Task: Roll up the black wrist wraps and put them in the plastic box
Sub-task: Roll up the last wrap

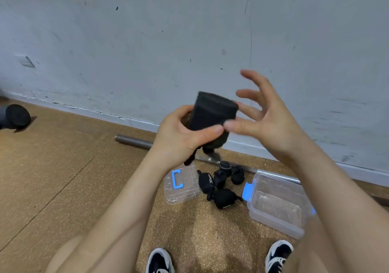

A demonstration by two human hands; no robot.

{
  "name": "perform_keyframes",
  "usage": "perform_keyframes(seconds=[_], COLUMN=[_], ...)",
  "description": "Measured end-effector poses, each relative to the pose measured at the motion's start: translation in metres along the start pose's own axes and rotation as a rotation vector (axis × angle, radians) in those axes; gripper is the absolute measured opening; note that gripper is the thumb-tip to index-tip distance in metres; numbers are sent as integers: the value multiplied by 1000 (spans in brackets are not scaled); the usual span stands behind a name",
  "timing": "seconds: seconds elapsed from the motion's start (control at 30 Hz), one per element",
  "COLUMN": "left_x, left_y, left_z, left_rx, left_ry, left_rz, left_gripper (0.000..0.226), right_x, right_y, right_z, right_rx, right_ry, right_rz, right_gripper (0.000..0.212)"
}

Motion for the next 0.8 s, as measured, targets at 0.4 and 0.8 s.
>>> perform_keyframes(seconds=[0.4,0.8], left_x=[-29,-50], left_y=[-3,-6], left_z=[-15,-59], left_rx=[220,119], left_ry=[-473,-499], left_rz=[90,11], left_gripper=[61,52], right_x=[-17,37], right_y=[-4,-25], right_z=[-8,47], right_rx=[-108,-115], right_ry=[111,-254], right_rz=[-30,193], right_gripper=[49,77])
Point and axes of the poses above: each hand's wrist, its own y-axis towards the middle knuckle, its own x-axis out of the back of the hand, z = x × y, the point moved 1 cm from there along y, towards the middle knuckle, and after that the axes turned 14 degrees about y, right-handed, at the moved point
